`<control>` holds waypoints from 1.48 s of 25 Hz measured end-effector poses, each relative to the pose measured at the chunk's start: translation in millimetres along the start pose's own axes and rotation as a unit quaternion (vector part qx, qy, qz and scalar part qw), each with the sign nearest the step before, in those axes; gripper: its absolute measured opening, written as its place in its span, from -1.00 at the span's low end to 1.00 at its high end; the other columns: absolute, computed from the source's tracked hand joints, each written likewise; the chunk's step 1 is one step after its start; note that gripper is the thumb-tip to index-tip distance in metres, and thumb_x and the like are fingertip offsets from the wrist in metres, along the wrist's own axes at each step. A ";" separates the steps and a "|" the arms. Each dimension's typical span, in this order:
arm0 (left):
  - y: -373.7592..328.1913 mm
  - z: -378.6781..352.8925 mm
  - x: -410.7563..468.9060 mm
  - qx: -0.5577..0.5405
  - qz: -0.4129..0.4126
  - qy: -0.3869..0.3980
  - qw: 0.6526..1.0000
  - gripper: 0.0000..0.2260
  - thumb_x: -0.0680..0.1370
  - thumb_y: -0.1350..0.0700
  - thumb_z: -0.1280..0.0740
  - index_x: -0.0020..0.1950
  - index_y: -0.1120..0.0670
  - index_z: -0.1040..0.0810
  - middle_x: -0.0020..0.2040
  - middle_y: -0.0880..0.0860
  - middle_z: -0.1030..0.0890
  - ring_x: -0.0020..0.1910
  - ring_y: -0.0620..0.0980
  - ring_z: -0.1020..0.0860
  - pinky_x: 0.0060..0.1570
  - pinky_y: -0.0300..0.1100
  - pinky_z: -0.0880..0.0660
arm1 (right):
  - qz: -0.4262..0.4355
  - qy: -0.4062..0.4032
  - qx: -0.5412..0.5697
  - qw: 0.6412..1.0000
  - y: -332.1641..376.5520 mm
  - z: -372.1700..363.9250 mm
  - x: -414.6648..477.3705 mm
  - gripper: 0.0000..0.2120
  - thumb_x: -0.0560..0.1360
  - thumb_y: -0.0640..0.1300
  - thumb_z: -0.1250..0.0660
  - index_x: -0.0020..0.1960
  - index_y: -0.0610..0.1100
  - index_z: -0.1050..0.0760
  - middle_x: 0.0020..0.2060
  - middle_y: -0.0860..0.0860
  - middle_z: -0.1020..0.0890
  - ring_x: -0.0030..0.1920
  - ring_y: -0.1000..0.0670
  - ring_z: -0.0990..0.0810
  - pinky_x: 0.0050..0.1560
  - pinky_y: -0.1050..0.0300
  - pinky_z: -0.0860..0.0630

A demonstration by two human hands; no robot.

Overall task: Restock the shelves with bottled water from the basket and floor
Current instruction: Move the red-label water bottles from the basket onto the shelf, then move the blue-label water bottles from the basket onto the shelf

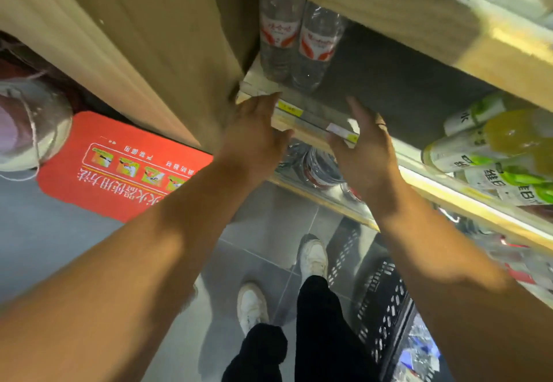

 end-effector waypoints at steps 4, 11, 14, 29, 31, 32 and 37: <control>-29.1 2.8 -57.6 0.045 -0.115 -0.042 0.991 -0.44 0.48 -0.09 -0.23 0.37 0.21 -0.45 0.24 0.20 -0.55 0.26 0.24 -0.46 0.34 -0.04 -0.25 | -0.003 -0.029 -0.037 0.999 -31.9 19.8 -65.4 -0.41 0.49 -0.14 -0.39 0.49 -0.12 -0.31 0.35 -0.14 -0.45 0.33 -0.13 -0.44 0.29 0.22 -0.31; -114.5 -32.9 -162.3 0.118 -0.236 0.021 0.964 -0.47 0.45 -0.06 -0.27 0.33 0.22 -0.41 0.23 0.26 -0.57 0.30 0.27 -0.46 0.37 0.10 -0.33 | -0.147 -0.018 -0.056 0.987 -110.0 73.2 -214.7 -0.34 0.38 0.09 -0.36 0.44 0.07 -0.24 0.37 -0.15 -0.40 0.29 -0.25 -0.45 0.22 -0.19 -0.49; -150.8 -64.0 -180.5 0.139 -0.242 0.119 0.953 -0.42 0.44 -0.08 -0.28 0.34 0.26 -0.47 0.28 0.26 -0.55 0.34 0.25 -0.42 0.40 -0.02 -0.17 | -0.234 -0.022 -0.036 0.971 -140.7 98.4 -268.8 -0.32 0.37 0.11 -0.31 0.46 0.02 -0.28 0.36 -0.15 -0.40 0.27 -0.25 -0.46 0.21 -0.17 -0.49; -321.2 -294.8 -291.2 0.182 -0.399 0.311 0.844 -0.42 0.51 -0.06 -0.36 0.43 0.22 -0.38 0.35 0.23 -0.46 0.39 0.27 -0.37 0.39 0.17 -0.30 | -0.451 -0.130 0.072 0.880 -323.1 144.9 -473.1 -0.30 0.49 -0.06 -0.40 0.55 0.00 -0.18 0.52 -0.10 -0.21 0.50 -0.15 -0.20 0.44 -0.07 -0.27; -322.4 -322.0 -290.3 0.210 -0.382 0.317 0.842 -0.42 0.53 -0.06 -0.35 0.45 0.21 -0.36 0.38 0.25 -0.43 0.43 0.27 -0.33 0.43 0.15 -0.27 | -0.469 -0.137 0.080 0.869 -344.3 138.3 -491.3 -0.30 0.49 -0.06 -0.41 0.55 -0.01 -0.18 0.51 -0.12 -0.23 0.48 -0.17 -0.23 0.42 -0.05 -0.27; -324.7 -331.3 -289.5 0.205 -0.385 0.315 0.843 -0.42 0.51 -0.05 -0.36 0.44 0.22 -0.39 0.35 0.27 -0.46 0.39 0.29 -0.37 0.39 0.16 -0.32 | -0.478 -0.147 0.083 0.862 -353.3 134.6 -499.0 -0.30 0.49 -0.06 -0.42 0.54 -0.02 -0.20 0.49 -0.13 -0.25 0.45 -0.19 -0.27 0.38 -0.05 -0.31; -323.4 -396.0 -265.9 0.243 -0.393 0.353 0.814 -0.42 0.49 0.03 -0.42 0.45 0.20 -0.36 0.32 0.21 -0.47 0.38 0.23 -0.36 0.34 0.03 -0.34 | -0.550 -0.174 0.131 0.807 -393.0 93.3 -511.2 -0.30 0.47 -0.06 -0.43 0.53 0.03 -0.20 0.47 -0.09 -0.26 0.41 -0.17 -0.30 0.32 -0.06 -0.37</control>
Point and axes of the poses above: each hand's wrist, its own x-axis towards the middle knuckle, its own z-axis out of the back of the hand, y = z × x, the point moved 7 cm from there along x, towards the middle knuckle
